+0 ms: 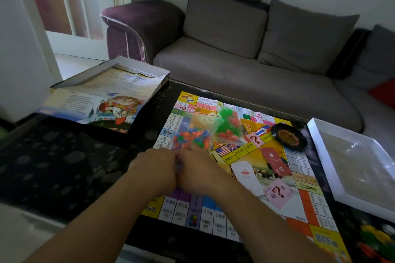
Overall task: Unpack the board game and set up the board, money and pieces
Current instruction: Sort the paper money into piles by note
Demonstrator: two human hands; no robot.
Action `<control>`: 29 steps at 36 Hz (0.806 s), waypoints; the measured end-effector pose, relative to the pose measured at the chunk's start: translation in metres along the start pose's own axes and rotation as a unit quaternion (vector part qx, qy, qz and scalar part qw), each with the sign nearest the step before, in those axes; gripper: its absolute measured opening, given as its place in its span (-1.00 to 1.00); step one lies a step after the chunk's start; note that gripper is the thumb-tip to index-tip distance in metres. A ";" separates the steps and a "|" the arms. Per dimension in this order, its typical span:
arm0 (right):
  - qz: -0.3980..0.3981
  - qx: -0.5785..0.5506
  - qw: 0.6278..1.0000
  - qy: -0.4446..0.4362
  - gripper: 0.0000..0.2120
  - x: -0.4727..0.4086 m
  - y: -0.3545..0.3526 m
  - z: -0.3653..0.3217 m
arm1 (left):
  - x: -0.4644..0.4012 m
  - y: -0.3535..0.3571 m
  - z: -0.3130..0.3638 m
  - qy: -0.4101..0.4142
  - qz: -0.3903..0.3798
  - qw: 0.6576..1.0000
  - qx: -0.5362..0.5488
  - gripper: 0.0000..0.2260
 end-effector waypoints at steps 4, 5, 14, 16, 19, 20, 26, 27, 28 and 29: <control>-0.017 -0.007 0.999 -0.027 -0.51 0.000 -0.002 -0.003 | -0.001 0.002 -0.002 0.002 -0.011 1.000 0.015 -0.60; -0.023 -0.005 0.999 -0.029 -0.55 0.000 -0.002 -0.004 | -0.001 0.003 -0.003 0.002 -0.013 1.000 0.019 -0.60; -0.044 0.018 0.997 -0.060 -0.55 0.000 -0.001 -0.006 | -0.004 0.006 0.000 0.018 -0.024 0.999 0.013 -0.50; -0.047 0.023 0.996 -0.068 -0.59 0.000 -0.001 -0.007 | -0.005 0.007 0.000 0.024 -0.020 0.999 0.009 -0.56; -0.050 0.024 0.995 -0.080 -0.60 0.001 -0.002 -0.007 | -0.005 0.008 0.002 0.035 -0.011 0.999 0.004 -0.61; -0.050 0.023 0.995 -0.082 -0.60 0.001 -0.002 -0.007 | -0.004 0.008 0.002 0.038 -0.009 0.999 0.001 -0.61; -0.047 0.020 0.995 -0.083 -0.48 0.006 -0.005 -0.009 | -0.002 0.005 0.004 0.056 0.008 0.998 -0.017 -0.64; -0.048 0.024 0.995 -0.084 -0.46 0.006 -0.005 -0.010 | -0.002 0.005 0.004 0.057 0.010 0.998 -0.017 -0.64; -0.049 0.029 0.995 -0.084 -0.44 0.007 -0.005 -0.010 | -0.002 0.005 0.004 0.059 0.011 0.998 -0.016 -0.64; -0.051 0.034 0.995 -0.084 -0.44 0.006 -0.005 -0.010 | -0.002 0.005 0.005 0.061 0.011 0.998 -0.018 -0.63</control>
Point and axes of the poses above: each hand's wrist, its own x-axis away from the middle knuckle, its own y-axis out of the palm, z = x × y, the point moved 7 cm from there along -x, towards the middle knuckle, and after that the axes turned 12 degrees about -y, right-handed, at the moved point
